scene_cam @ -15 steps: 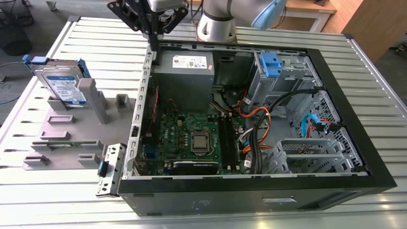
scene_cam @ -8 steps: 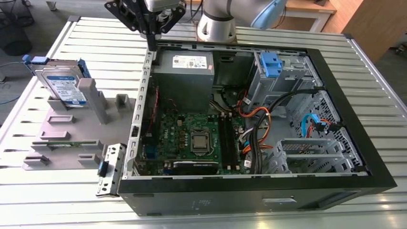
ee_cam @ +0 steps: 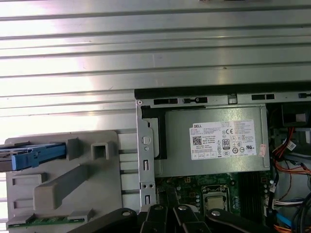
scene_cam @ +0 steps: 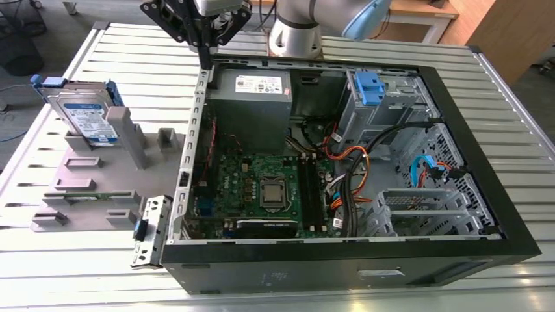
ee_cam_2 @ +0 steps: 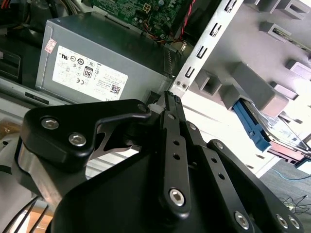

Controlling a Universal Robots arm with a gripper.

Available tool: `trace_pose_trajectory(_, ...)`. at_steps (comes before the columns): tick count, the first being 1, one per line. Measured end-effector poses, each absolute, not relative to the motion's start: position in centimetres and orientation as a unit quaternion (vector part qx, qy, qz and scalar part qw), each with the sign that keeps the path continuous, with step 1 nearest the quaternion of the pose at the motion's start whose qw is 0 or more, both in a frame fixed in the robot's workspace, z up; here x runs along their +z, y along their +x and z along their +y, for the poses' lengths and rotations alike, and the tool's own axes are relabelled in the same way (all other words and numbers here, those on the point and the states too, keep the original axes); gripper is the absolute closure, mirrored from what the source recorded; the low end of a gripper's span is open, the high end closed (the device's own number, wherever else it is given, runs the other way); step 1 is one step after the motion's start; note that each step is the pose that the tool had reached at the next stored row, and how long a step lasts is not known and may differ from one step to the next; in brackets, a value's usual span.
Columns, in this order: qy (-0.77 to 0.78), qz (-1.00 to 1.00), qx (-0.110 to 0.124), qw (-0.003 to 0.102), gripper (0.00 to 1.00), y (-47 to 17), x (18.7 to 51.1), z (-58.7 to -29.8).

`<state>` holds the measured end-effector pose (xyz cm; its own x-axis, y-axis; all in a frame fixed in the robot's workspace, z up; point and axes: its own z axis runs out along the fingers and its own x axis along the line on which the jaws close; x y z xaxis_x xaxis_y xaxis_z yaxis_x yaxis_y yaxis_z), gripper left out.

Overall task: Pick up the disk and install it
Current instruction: 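Reach for the disk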

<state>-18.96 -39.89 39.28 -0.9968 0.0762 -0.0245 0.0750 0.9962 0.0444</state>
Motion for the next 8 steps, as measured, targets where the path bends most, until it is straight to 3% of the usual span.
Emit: trace_pose_trajectory(8,0.038,0.999,0.022,0.013,0.89,-19.17,39.28,-39.89)
